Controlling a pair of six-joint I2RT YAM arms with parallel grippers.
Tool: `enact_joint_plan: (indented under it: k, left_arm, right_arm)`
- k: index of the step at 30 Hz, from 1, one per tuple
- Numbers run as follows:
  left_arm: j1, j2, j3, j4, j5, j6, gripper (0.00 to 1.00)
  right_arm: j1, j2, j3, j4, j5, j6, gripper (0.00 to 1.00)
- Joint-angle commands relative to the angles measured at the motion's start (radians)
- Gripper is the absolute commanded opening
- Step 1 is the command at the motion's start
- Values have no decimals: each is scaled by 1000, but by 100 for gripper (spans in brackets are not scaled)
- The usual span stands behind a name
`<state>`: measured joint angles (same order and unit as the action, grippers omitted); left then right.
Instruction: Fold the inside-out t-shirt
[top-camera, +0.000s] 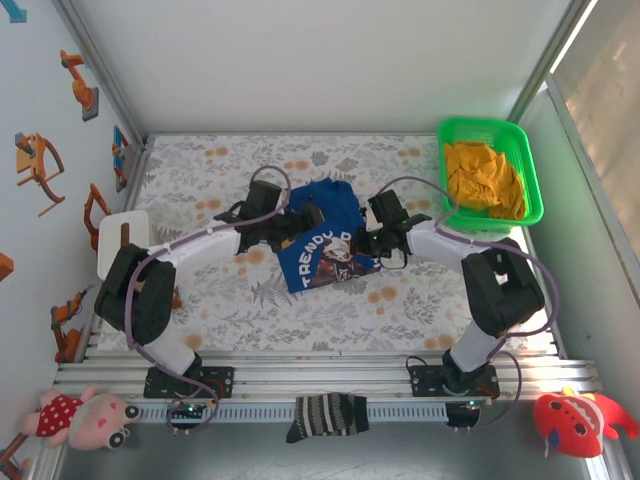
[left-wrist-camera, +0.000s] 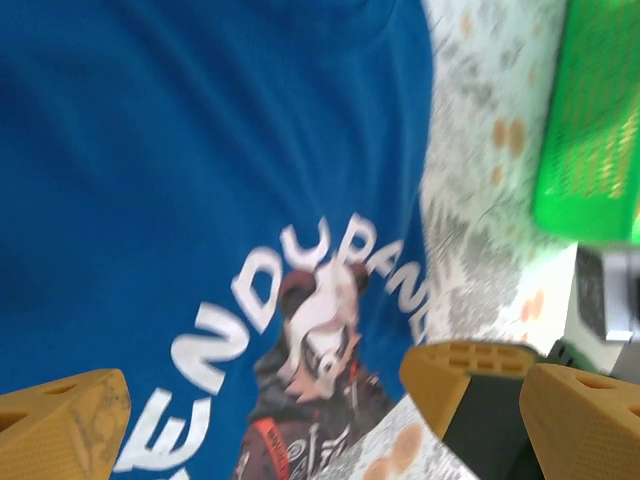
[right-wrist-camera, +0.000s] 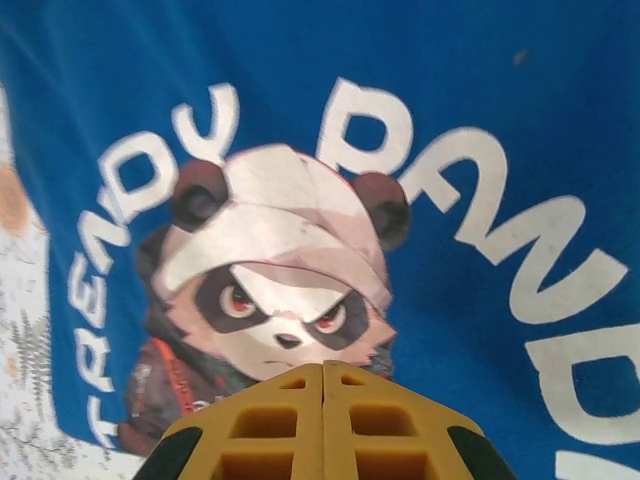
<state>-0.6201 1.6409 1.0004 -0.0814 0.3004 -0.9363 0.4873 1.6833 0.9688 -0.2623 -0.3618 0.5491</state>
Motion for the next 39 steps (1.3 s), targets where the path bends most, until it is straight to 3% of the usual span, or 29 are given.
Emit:
enact_joint_plan:
  k: [1,7,15,19,23,24,26,27,29,33,39]
  left_arm:
    - [-34,17,-69,90,-47,-72,100]
    - [-75,107,-176,194,-24,-95,99]
    - [-67,39,-283,117,-55,-26,99]
    - [-43,-41,-258,20,-71,50,98]
    - [36,-180,-182,-130,-126,152,96]
    - [72,-211,-164,-158,-131,173,96]
    - [143,-245,-128,-193,-123,209,96]
    - [180,-247,-103,-204,-102,225,96]
    - [235,-218,-43,-220,-45,269,96]
    - [279,-61,127,-293,-8,385,96]
    - [282,192,343,-342,-14,489,96]
  right_arm:
    - [-27,13,-60,69,-13,23,0]
    - [-41,13,-239,218,-55,172,0]
    - [40,-177,-524,350,3,408,0]
    - [60,-294,-467,252,8,386,0]
    - [57,-406,-233,-36,156,226,0]
    - [50,-406,-152,-98,204,163,13]
    - [33,-371,-41,-148,262,75,48]
    - [14,-341,6,-147,262,43,58]
    - [-24,-267,85,-141,254,-4,68]
    - [-126,-65,229,-114,174,-52,78]
    - [-209,166,372,-87,32,-87,78]
